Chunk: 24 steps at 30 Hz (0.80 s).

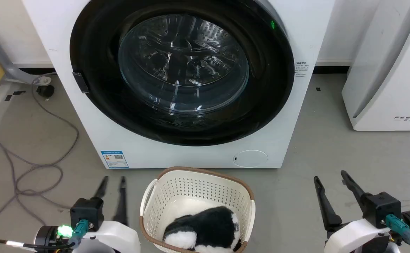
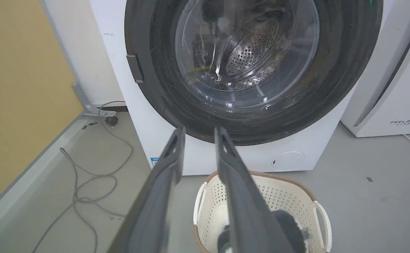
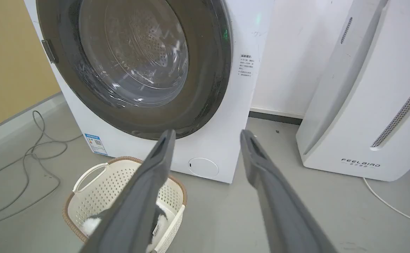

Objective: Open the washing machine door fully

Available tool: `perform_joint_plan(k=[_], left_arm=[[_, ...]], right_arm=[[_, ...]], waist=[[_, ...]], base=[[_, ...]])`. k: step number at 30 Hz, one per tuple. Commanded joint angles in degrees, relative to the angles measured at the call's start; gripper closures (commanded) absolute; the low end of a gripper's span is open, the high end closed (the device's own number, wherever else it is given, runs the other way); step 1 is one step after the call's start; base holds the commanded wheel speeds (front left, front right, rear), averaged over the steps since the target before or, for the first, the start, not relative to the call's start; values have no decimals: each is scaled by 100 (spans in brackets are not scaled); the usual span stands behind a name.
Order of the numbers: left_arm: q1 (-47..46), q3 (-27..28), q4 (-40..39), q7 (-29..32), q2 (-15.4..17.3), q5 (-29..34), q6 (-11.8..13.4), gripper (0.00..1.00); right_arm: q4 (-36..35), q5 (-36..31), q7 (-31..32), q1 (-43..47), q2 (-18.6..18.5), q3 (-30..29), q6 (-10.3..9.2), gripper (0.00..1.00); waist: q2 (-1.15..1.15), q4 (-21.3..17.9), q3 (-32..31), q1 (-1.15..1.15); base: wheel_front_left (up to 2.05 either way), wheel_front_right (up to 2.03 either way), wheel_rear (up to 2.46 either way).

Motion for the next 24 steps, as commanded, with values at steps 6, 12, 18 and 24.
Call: perform_joint_plan(k=[6,12,18,24], left_arm=[[-39,-109,59,-98,0,-53,16,0],[-60,-193,84,-169,0,-98,29,0],[-75,-264,97,-241,0,-145,40,0],[-98,-337,102,-313,0,-183,54,0]], right_arm=[[-26,34,-86,47,1,-11,3,25],[-86,138,-120,119,1,-22,4,100],[-138,582,-203,178,2,-9,6,100],[-137,1446,-304,175,2,80,8,100]], waist=[[0,-9,-4,0],[0,-7,-7,0],[0,-7,-11,0],[0,-13,-10,0]], base=[[0,0,0],[0,0,0],[0,0,0],[0,0,0]])
